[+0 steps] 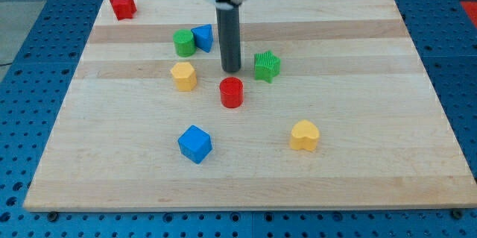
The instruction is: Push the green star towards center top
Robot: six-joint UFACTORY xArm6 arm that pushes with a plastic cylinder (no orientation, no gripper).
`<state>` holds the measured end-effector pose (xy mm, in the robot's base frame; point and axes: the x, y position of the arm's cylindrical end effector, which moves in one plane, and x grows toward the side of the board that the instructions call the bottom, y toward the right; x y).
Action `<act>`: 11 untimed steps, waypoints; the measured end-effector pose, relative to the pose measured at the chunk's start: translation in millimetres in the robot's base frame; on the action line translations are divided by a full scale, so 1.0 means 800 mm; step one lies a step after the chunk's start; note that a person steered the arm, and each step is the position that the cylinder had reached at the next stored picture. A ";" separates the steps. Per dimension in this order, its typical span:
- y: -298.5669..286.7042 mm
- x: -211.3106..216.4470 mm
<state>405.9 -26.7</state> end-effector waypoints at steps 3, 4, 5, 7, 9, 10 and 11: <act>0.092 0.027; 0.057 0.020; 0.055 -0.001; 0.057 -0.057; 0.052 -0.107; 0.048 -0.129; 0.042 -0.132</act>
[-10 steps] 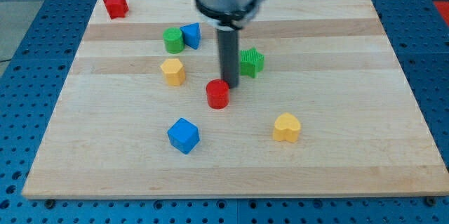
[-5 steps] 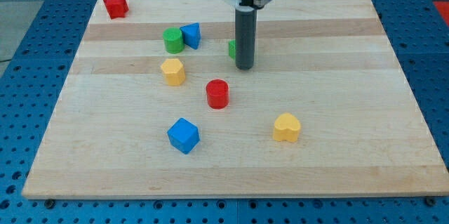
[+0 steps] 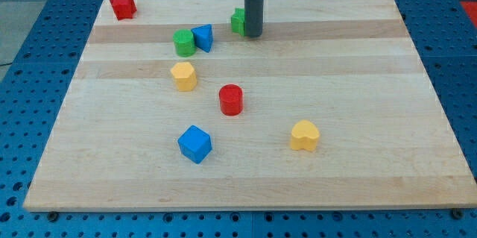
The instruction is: Push the green star towards center top
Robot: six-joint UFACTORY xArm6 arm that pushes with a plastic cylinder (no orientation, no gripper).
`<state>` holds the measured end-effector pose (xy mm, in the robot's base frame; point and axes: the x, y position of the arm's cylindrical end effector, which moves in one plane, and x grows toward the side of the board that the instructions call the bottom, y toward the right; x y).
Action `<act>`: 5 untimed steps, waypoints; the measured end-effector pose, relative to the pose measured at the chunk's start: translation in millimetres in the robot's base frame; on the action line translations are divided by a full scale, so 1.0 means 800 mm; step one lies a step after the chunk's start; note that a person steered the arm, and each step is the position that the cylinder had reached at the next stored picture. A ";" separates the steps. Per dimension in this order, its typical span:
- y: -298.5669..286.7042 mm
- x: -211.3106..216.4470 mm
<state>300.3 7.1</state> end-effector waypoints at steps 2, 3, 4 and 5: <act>-0.028 0.009; -0.043 0.007; -0.046 -0.007; -0.046 -0.032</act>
